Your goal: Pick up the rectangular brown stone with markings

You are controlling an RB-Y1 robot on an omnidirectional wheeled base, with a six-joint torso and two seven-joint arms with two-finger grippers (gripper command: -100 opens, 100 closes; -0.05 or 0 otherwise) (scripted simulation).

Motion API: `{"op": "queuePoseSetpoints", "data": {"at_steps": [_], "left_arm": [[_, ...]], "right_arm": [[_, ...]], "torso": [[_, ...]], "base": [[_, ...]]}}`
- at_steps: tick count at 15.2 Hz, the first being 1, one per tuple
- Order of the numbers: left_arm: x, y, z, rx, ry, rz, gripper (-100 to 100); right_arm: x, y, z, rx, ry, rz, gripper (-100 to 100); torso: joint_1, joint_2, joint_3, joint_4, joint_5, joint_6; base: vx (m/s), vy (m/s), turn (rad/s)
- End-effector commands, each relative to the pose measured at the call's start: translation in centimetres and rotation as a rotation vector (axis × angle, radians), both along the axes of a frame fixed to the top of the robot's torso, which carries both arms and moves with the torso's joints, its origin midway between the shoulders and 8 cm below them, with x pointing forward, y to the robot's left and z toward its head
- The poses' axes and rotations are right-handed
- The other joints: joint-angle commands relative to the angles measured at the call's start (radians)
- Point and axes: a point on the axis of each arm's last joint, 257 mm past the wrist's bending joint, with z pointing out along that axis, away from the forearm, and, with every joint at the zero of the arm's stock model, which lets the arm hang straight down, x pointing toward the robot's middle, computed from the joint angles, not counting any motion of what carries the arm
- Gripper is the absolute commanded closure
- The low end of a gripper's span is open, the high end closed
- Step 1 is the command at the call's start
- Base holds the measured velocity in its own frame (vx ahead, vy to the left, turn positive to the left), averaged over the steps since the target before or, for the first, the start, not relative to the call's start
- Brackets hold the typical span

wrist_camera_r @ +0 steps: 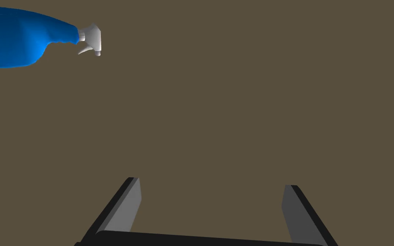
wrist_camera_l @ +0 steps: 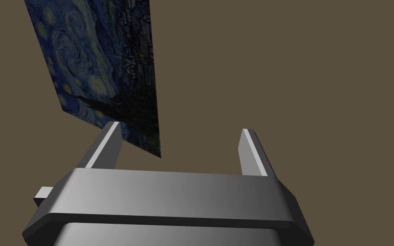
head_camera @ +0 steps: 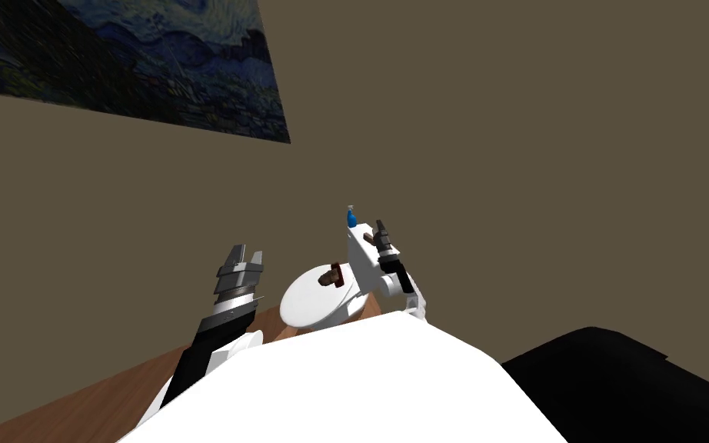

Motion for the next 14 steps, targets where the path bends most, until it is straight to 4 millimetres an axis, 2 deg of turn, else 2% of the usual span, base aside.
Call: {"op": "queuePoseSetpoints", "data": {"at_steps": [1,3,4,7,8,9,13,14], "left_arm": [[0.0,0.0,0.0,0.0,0.0,0.0,0],[0.0,0.0,0.0,0.0,0.0,0.0,0],[0.0,0.0,0.0,0.0,0.0,0.0,0],[0.0,0.0,0.0,0.0,0.0,0.0,0],[0.0,0.0,0.0,0.0,0.0,0.0,0],[0.0,0.0,0.0,0.0,0.0,0.0,0],[0.0,0.0,0.0,0.0,0.0,0.0,0],[0.0,0.0,0.0,0.0,0.0,0.0,0]], "right_arm": [[1.9,1.3,-1.4,-0.043,0.051,0.009,-100],[2.5,1.5,-2.0,-0.047,0.078,0.013,-100],[3.9,2.5,-3.0,-0.086,0.11,0.02,-100],[4.4,2.7,-3.4,-0.092,0.135,0.025,-100],[5.8,3.7,-4.6,-0.135,0.171,0.031,-100],[6.1,4.0,-4.4,-0.139,0.176,0.037,-100],[8.0,5.5,-6.3,-0.198,0.252,0.053,-100],[8.9,6.5,-7.0,-0.246,0.271,0.059,-100]], "torso": [[0.0,0.0,0.0,0.0,0.0,0.0],[0.0,0.0,0.0,0.0,0.0,0.0],[0.001,0.0,0.0,0.0,0.0,0.0],[0.0,0.0,0.0,0.0,0.0,0.0],[0.001,0.0,0.0,0.0,0.0,0.0],[0.001,0.0,0.0,0.0,0.0,0.0],[0.0,0.0,0.0,0.0,0.0,0.0],[0.0,0.0,0.0,0.0,0.0,0.0]], "base": [[0.013,-0.028,0.015],[0.009,-0.026,0.024],[0.013,-0.029,0.027],[0.008,-0.025,0.014],[0.005,-0.027,0.022],[0.008,-0.034,0.031],[0.01,-0.032,0.026],[0.015,-0.034,0.026]]}}
